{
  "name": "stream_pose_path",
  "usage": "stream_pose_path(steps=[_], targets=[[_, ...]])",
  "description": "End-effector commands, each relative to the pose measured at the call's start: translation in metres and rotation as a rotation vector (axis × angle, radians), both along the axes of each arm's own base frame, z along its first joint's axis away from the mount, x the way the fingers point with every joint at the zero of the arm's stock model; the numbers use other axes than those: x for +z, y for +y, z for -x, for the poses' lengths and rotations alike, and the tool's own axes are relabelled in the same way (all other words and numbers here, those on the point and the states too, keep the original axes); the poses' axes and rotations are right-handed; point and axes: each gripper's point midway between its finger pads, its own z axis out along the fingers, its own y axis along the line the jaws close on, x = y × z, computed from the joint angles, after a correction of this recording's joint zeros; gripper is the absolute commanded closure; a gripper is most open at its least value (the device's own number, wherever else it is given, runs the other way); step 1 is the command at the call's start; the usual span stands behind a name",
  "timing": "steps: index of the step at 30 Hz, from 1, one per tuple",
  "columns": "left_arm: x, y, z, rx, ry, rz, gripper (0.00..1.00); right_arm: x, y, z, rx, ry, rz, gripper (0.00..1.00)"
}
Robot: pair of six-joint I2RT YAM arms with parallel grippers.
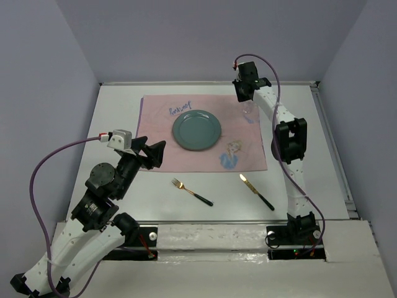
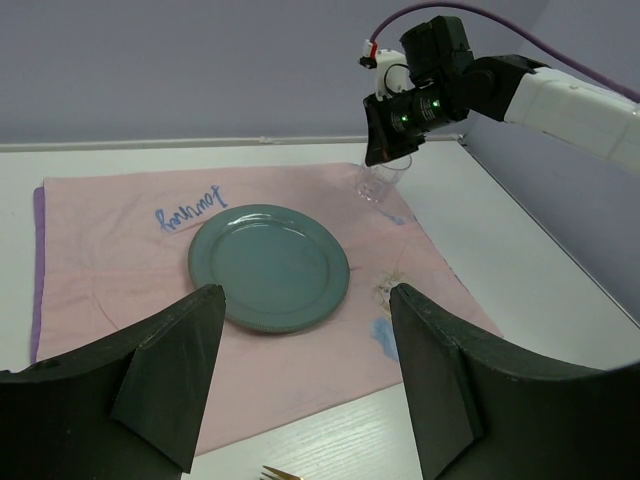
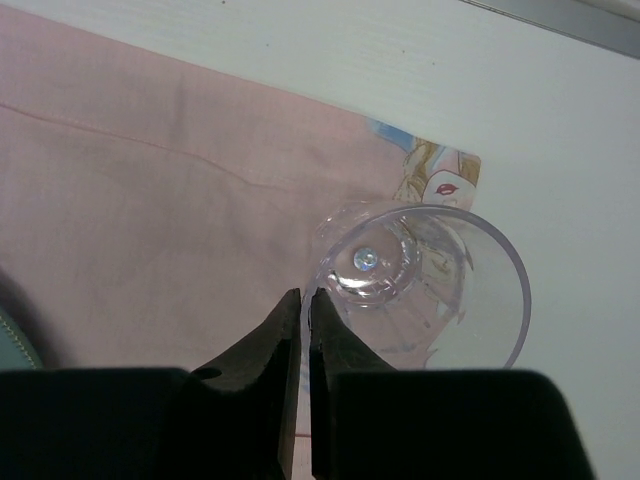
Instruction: Set the dinner table for one person
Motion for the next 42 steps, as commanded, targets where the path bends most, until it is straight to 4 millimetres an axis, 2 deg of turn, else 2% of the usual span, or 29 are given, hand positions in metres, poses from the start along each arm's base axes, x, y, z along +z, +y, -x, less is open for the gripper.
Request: stream_pose_path(steps=[1, 5, 6, 8, 9, 11, 12, 13, 14, 16, 17, 18, 19, 20, 21, 22, 23, 24, 25, 26, 29, 30, 31, 32, 37, 42], targets=[[0.003, 0.0, -0.003, 0.006, -0.022, -0.006, 0.22, 0.019, 0.0, -0.008, 0.004, -0.054, -0.004, 0.85], [0.003, 0.0, -0.003, 0.006, -0.022, -0.008, 0.22, 0.026, 0.0, -0.008, -0.008, -0.064, -0.015, 0.71], [0.003, 0.0, -0.003, 0.006, -0.024, -0.007, 0.22, 0.035, 0.001, -0.007, -0.01, -0.077, -0.023, 0.61], [0.002, 0.0, -0.003, 0.006, -0.022, -0.008, 0.22, 0.046, 0.002, -0.006, -0.014, -0.094, -0.041, 0.51], [0.003, 0.0, -0.003, 0.006, -0.024, -0.007, 0.22, 0.061, 0.002, -0.004, -0.013, -0.117, -0.054, 0.44], [0.003, 0.001, -0.003, 0.008, -0.025, -0.006, 0.22, 0.074, 0.012, 0.003, 0.004, -0.124, -0.091, 0.35], [0.003, 0.001, -0.003, 0.008, -0.024, -0.006, 0.22, 0.093, 0.013, 0.007, 0.008, -0.151, -0.112, 0.34], [0.003, 0.001, -0.003, 0.008, -0.025, -0.006, 0.22, 0.101, 0.016, 0.012, 0.014, -0.154, -0.143, 0.32], [0.004, 0.001, -0.003, 0.009, -0.025, -0.003, 0.22, 0.107, 0.025, 0.018, 0.027, -0.157, -0.157, 0.32], [0.004, 0.002, -0.003, 0.013, -0.026, -0.002, 0.22, 0.1, 0.044, 0.037, 0.066, -0.133, -0.161, 0.31], [0.004, 0.003, -0.003, 0.016, -0.028, -0.002, 0.22, 0.123, 0.052, 0.051, 0.067, -0.168, -0.2, 0.31], [0.005, 0.003, -0.002, 0.014, -0.03, -0.001, 0.22, 0.131, 0.077, 0.061, 0.109, -0.207, -0.223, 0.31], [0.005, 0.004, -0.002, 0.016, -0.032, 0.0, 0.22, 0.097, 0.085, 0.082, 0.12, -0.138, -0.219, 0.31], [0.006, 0.004, -0.002, 0.016, -0.033, 0.004, 0.22, 0.117, 0.097, 0.102, 0.156, -0.175, -0.259, 0.31], [0.007, 0.004, -0.001, 0.014, -0.035, 0.007, 0.22, 0.12, 0.113, 0.113, 0.189, -0.202, -0.295, 0.31], [0.007, 0.004, -0.001, 0.016, -0.036, 0.006, 0.22, 0.081, 0.138, 0.15, 0.239, -0.11, -0.313, 0.31], [0.007, 0.004, -0.001, 0.016, -0.037, 0.007, 0.22, 0.105, 0.159, 0.16, 0.285, -0.156, -0.363, 0.31], [0.008, 0.005, 0.0, 0.016, -0.04, 0.011, 0.22, 0.088, 0.166, 0.188, 0.323, -0.136, -0.367, 0.32], [0.007, 0.005, 0.0, 0.017, -0.037, 0.007, 0.22, 0.081, 0.193, 0.22, 0.385, -0.115, -0.38, 0.32], [0.008, 0.005, 0.0, 0.017, -0.039, 0.01, 0.22, 0.063, 0.198, 0.247, 0.416, -0.077, -0.374, 0.34], [0.01, 0.008, 0.001, 0.023, -0.046, 0.016, 0.22, 0.032, 0.212, 0.296, 0.426, -0.013, -0.355, 0.36], [0.011, 0.01, 0.001, 0.034, -0.047, 0.019, 0.22, 0.011, 0.219, 0.327, 0.467, 0.043, -0.334, 0.37], [0.012, 0.011, 0.002, 0.032, -0.051, 0.025, 0.22, 0.005, 0.221, 0.34, 0.455, 0.065, -0.343, 0.37], [0.014, 0.011, 0.003, 0.034, -0.057, 0.029, 0.22, -0.009, 0.224, 0.361, 0.476, 0.104, -0.331, 0.39], [0.013, 0.011, 0.003, 0.032, -0.056, 0.029, 0.22, -0.037, 0.234, 0.409, 0.501, 0.236, -0.333, 0.46], [0.014, 0.011, 0.004, 0.031, -0.059, 0.033, 0.22, -0.059, 0.234, 0.434, 0.506, 0.304, -0.277, 0.47]])
